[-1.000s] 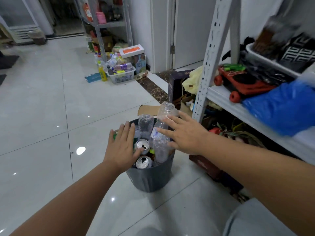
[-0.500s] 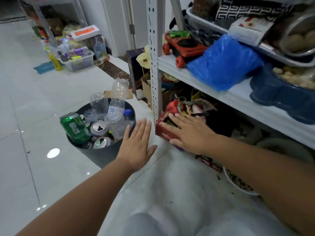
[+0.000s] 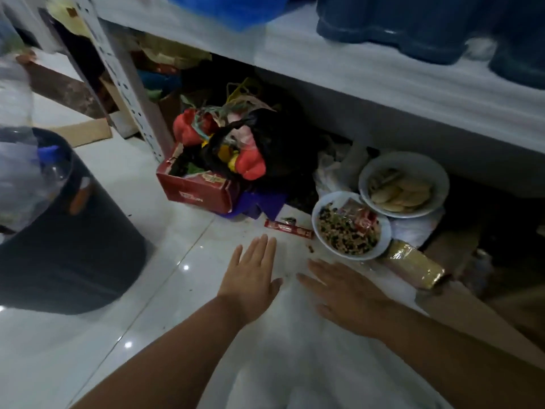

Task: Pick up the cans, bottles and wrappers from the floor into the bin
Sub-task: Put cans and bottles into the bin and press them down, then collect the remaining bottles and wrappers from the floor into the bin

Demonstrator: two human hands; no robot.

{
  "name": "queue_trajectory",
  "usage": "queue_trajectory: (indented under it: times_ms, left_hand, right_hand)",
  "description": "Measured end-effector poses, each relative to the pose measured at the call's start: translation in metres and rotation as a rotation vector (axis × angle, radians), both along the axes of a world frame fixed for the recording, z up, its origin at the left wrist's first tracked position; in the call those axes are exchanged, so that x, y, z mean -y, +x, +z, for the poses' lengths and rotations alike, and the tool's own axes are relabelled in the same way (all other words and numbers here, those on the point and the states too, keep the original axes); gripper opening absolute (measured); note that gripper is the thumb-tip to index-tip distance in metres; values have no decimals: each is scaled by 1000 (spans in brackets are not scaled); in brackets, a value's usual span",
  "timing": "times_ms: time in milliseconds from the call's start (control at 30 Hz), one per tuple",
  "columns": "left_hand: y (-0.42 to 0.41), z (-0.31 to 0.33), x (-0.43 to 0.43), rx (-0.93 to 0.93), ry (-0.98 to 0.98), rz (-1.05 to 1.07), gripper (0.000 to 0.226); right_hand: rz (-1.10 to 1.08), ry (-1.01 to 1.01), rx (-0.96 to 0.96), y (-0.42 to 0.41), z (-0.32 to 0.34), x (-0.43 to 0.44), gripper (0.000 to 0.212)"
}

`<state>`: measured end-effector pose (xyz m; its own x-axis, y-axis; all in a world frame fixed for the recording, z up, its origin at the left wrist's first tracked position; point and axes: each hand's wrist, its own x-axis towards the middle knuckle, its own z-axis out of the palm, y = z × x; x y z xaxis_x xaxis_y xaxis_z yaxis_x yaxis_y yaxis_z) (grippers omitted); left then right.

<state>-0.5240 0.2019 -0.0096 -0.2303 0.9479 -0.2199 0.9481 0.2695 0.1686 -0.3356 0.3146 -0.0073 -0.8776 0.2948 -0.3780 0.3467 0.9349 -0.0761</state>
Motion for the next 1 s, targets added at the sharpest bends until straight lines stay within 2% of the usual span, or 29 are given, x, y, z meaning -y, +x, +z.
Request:
queue_trajectory:
  times_ms: [200, 467, 667, 800, 1000]
  left_hand:
    - [18, -58, -45, 22, -164, -91, 77]
    - [32, -93, -84, 51, -178, -98, 77]
    - [73, -99, -80, 76, -204, -245, 74]
    - [85, -98, -84, 71, -198, -257, 73]
    - [65, -104, -98, 37, -182, -165, 74]
  right_hand:
    - [-194, -92, 53, 53, -68, 1, 73]
    - [-315, 48, 62, 109, -106, -2, 87]
    - [-651, -14, 11, 128, -109, 7, 112]
    - [-746, -44, -48, 130, -109, 17, 98]
    - [-625, -54, -105, 116, -102, 14, 85]
